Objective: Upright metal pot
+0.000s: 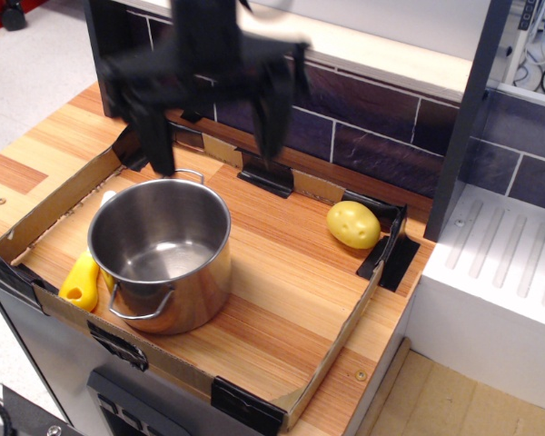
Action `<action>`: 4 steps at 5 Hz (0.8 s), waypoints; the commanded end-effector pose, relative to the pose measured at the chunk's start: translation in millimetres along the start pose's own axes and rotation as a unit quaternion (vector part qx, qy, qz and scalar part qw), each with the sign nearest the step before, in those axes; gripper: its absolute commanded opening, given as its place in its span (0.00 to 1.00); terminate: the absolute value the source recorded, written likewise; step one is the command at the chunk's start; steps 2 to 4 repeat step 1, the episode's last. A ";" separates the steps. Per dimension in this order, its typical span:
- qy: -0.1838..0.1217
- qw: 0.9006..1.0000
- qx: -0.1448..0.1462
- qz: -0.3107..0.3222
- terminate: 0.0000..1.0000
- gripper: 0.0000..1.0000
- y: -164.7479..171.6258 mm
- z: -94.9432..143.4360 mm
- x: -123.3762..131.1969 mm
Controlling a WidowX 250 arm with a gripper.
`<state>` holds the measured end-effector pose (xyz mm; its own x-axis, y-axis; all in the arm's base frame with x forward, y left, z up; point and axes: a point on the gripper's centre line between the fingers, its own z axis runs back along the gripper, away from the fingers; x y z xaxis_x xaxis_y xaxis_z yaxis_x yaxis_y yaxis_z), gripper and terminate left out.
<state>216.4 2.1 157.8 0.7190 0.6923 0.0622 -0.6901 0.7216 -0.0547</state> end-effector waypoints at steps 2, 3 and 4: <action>-0.025 0.999 -0.030 0.011 1.00 1.00 10.0 45.2 15.5; -0.025 0.999 -0.030 0.011 1.00 1.00 10.0 45.2 15.5; -0.025 0.999 -0.030 0.011 1.00 1.00 10.0 45.2 15.5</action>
